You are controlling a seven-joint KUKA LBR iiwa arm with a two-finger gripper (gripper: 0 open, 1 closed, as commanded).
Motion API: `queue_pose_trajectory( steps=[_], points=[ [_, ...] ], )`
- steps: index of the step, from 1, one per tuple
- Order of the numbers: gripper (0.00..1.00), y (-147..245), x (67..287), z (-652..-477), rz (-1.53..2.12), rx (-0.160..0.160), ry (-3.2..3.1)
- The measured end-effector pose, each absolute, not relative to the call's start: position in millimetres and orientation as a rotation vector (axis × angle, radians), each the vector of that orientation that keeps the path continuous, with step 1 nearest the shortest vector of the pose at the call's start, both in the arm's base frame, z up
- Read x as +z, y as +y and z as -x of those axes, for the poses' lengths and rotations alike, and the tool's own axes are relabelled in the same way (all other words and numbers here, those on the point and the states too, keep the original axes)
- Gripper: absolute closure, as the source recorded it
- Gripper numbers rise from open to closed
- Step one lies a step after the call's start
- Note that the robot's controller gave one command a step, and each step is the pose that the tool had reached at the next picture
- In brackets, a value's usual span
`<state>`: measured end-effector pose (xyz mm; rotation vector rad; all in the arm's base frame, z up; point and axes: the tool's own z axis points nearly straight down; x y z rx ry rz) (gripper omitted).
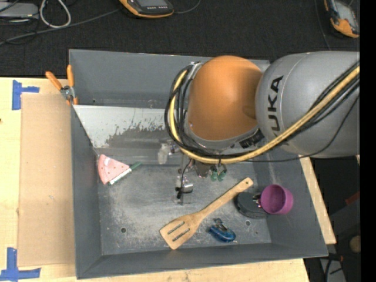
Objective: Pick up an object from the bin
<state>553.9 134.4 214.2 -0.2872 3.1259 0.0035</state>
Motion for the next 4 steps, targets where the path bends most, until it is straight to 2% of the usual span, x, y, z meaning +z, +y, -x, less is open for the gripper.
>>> queue_pose_trajectory(
  steps=[1, 2, 3, 4],
  points=[
    [0.00, 163, 184, -605.0, 0.282, 0.008, 3.117],
    [0.00, 113, 169, -565.9, 0.374, 0.005, 3.118],
    [0.00, 104, 121, -547.3, 0.631, 0.002, 3.063],
    [0.00, 67, 105, -509.9, 0.667, 0.009, 3.063]
  ],
)
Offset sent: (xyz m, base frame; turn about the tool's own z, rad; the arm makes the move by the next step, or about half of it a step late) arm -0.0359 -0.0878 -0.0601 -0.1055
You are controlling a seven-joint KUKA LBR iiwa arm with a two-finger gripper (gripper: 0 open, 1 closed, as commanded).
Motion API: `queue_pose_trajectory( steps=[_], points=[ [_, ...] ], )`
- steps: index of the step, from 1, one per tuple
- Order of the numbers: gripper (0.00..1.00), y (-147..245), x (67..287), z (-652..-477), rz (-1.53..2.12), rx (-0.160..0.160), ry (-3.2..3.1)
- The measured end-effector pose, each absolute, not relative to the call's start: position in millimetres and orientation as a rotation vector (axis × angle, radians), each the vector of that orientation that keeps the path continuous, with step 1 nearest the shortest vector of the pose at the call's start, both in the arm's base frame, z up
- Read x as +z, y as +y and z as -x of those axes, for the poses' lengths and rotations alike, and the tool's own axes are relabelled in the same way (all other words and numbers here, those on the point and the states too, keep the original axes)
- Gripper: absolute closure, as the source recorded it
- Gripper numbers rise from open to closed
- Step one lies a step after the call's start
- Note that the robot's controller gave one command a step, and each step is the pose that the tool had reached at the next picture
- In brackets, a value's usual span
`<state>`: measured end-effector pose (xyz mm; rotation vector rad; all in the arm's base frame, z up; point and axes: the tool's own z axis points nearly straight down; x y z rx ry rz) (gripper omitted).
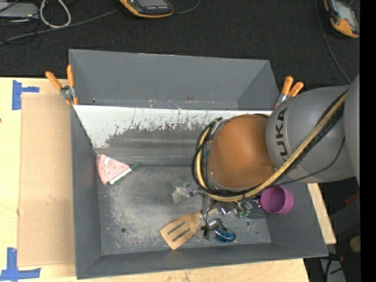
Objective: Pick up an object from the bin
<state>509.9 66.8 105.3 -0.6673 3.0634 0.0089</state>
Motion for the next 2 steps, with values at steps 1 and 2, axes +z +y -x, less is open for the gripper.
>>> queue_pose_trajectory(
  steps=[1, 2],
  points=[
    [0.00, 35.1, 83.1, -502.9, 0.694, 0.014, 3.059],
    [0.00, 36.1, 76.5, -495.1, 0.651, 0.012, 3.068]
  ],
)
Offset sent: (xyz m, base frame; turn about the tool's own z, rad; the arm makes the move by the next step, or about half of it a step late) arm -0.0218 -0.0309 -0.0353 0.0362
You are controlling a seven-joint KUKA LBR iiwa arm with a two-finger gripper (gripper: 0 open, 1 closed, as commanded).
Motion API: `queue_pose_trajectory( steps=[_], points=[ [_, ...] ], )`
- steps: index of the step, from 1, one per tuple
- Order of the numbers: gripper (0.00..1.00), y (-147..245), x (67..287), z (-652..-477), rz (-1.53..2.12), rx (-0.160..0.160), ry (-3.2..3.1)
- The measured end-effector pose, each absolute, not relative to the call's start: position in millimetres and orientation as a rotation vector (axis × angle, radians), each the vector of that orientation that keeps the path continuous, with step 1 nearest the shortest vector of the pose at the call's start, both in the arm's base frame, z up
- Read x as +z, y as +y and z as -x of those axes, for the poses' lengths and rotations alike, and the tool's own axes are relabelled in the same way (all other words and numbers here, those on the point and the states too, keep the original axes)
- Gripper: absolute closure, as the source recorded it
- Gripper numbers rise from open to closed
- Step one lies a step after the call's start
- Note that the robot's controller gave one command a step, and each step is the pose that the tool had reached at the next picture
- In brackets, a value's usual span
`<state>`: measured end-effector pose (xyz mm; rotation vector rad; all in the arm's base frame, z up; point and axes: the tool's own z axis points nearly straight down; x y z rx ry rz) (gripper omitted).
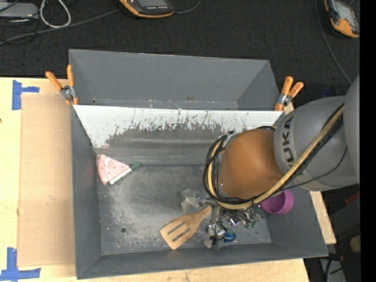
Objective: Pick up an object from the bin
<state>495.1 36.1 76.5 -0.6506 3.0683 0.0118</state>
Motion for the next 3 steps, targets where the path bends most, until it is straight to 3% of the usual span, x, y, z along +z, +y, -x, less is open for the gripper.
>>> queue_pose_trajectory(
  steps=[1, 2, 3],
  points=[
    [0.00, 33.6, 76.0, -497.6, 0.635, 0.014, 3.070],
    [1.00, 29.6, 69.7, -488.6, 0.622, 0.015, 3.075],
    [1.00, 29.6, 69.7, -488.6, 0.621, 0.016, 3.075]
  ],
)
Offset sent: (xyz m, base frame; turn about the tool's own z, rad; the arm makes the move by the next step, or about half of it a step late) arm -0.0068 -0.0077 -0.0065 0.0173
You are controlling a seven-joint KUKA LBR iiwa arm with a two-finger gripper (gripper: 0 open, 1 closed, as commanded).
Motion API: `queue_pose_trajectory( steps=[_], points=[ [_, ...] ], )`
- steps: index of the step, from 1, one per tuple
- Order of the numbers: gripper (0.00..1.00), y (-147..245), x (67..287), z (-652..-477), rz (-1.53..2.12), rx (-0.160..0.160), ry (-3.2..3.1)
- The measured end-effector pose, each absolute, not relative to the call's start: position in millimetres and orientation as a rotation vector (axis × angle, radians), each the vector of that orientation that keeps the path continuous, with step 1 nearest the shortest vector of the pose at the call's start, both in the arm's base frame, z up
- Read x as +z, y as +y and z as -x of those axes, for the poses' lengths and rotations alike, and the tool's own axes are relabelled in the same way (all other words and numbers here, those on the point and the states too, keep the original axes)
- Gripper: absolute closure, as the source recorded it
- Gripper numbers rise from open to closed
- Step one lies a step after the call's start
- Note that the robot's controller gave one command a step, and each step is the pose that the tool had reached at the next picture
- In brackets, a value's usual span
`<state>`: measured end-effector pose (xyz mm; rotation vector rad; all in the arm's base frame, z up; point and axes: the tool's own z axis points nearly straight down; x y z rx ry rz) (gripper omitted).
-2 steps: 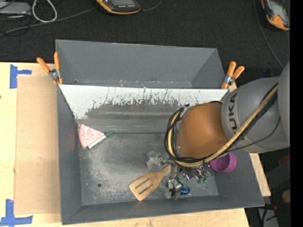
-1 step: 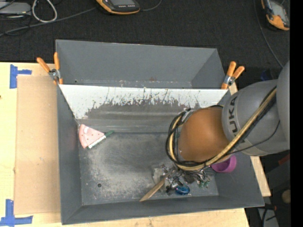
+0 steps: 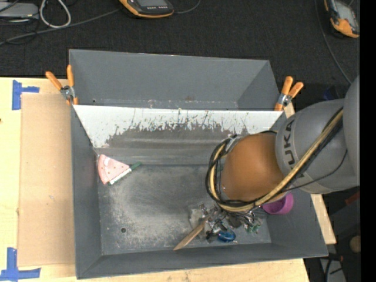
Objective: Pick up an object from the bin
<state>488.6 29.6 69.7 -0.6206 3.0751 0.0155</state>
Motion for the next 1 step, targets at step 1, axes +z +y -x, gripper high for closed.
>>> queue_pose_trajectory(
  steps=[1],
  points=[
    [1.00, 26.2, 92.3, -481.3, 0.636, 0.017, 3.071]
  ],
)
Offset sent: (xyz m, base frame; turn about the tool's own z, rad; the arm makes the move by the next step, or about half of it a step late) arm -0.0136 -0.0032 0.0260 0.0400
